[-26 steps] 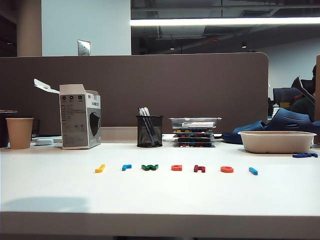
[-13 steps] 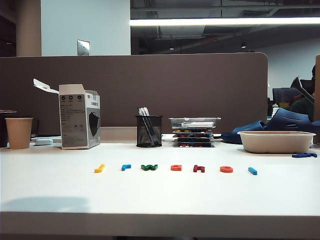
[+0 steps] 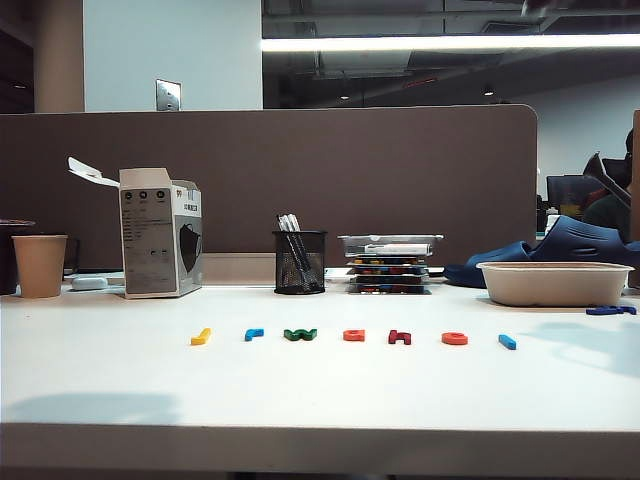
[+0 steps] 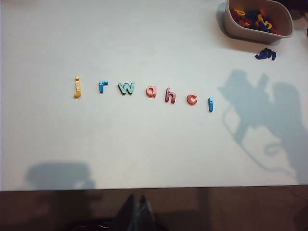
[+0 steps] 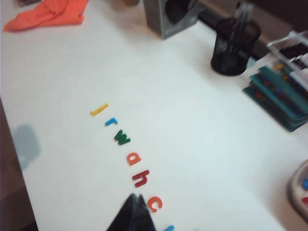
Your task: Select the appropriate letters from the row of letter magnets placed on the table to arrange into the word "car".
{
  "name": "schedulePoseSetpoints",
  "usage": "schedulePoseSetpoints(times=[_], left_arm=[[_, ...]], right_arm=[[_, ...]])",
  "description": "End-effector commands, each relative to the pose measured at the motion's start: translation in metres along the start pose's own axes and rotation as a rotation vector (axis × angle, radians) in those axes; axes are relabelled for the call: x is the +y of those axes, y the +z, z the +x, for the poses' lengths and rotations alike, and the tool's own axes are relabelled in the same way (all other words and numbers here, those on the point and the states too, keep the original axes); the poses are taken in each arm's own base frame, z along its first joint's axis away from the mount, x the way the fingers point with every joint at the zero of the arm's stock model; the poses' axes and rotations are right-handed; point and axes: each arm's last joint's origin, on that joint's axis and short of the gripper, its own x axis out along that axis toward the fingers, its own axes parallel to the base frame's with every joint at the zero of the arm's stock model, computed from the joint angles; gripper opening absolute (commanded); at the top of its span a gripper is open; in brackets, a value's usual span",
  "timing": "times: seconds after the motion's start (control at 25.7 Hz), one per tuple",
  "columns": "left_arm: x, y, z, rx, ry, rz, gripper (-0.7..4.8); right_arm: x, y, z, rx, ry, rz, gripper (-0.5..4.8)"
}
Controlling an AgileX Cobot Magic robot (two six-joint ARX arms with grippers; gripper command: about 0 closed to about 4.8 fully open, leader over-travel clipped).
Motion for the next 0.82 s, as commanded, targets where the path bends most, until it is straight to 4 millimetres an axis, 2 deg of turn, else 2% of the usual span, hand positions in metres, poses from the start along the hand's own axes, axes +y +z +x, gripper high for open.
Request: schedulePoseSetpoints(times=[0.04,0.27,0.43,0.7,0.82], left_arm=[[0.001,0.002,-0.001,-0.013,0.000,-0.006,-0.05],[0.001,0.002,-0.001,-0.013,0.000,-0.005,-0.06],[0.001,0.002,-0.001,-0.013,0.000,-0.006,-0.05],[0.001,0.002,-0.001,-0.013,0.000,-0.006,-0.05],[0.001,0.002,-0.001,-0.013,0.000,-0.006,-0.05]], right_arm=[[-0.012,-0.007,0.023,0.038,0.059,-0.003,-0.01],[-0.019,-0.017,0.057,0.092,0.136,-0.038,-0.01],[-0.016,-0.017,0.064,0.111,0.148,-0.071,-0.01],[-0.011,-0.023,0.076,0.257,0.111,-0.197,-0.01],[-0.011,-0.028,0.093,0.295,0.152,-0.209,-0.01]])
